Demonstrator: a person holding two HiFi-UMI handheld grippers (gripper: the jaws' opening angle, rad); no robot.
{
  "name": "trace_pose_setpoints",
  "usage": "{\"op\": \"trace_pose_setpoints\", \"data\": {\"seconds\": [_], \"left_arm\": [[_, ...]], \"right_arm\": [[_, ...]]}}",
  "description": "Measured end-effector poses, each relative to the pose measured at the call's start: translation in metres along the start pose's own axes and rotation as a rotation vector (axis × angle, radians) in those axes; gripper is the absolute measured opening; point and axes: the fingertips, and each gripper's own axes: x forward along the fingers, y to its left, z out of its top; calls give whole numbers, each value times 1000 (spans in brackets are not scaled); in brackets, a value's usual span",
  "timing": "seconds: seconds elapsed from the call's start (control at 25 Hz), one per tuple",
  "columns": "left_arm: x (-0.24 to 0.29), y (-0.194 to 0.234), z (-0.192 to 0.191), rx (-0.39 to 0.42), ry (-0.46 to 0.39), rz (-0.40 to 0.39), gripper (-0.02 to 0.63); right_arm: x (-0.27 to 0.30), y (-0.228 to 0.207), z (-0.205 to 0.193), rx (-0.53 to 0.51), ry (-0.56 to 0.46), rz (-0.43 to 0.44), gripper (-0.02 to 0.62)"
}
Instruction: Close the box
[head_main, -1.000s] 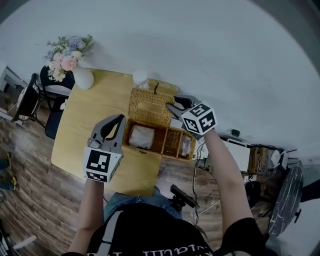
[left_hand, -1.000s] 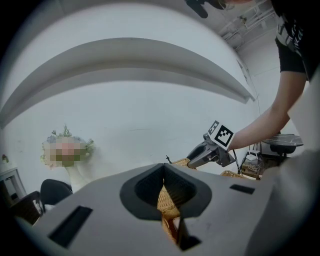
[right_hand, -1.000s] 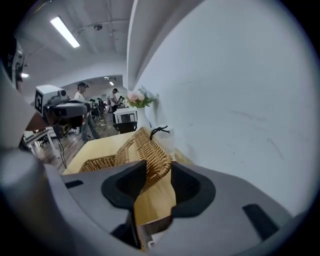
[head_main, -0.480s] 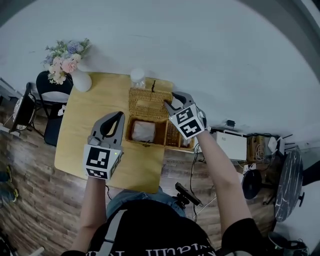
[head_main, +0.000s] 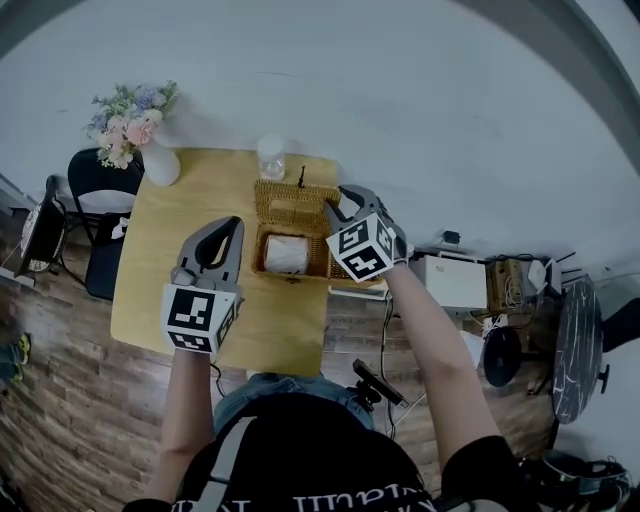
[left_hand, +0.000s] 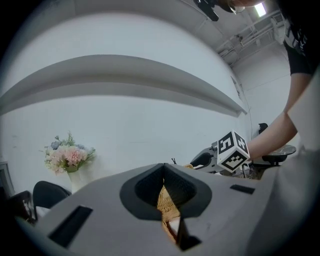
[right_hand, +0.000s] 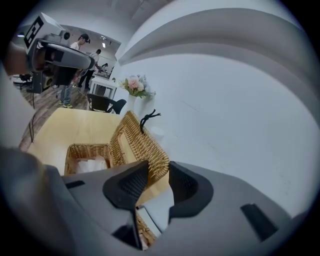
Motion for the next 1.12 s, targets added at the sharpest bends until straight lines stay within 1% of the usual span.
{"op": "trace_pose_setpoints", "data": {"seconds": [0.16, 0.4, 0.56, 0.76, 0.88, 1.12], "left_arm": [[-11, -4, 3, 6, -22, -11, 12], [-28, -4, 9, -2, -46, -20, 12], [-37, -6, 12, 1, -57, -36, 12], [-49, -10, 10, 9, -52, -55, 12], [-56, -11, 8, 14, -44, -64, 12], [-62, -12, 7, 22, -39, -75, 12]], "right_arm": [[-15, 7, -1, -21, 19, 12, 119], [-36, 22, -2, -32, 47, 62, 68], [-49, 36, -7, -56, 83, 119, 63], [-62, 58, -17, -41, 152, 230, 64], [-67, 71, -24, -52, 197, 283, 67], [-72, 93, -38, -121, 256, 326, 75]]}}
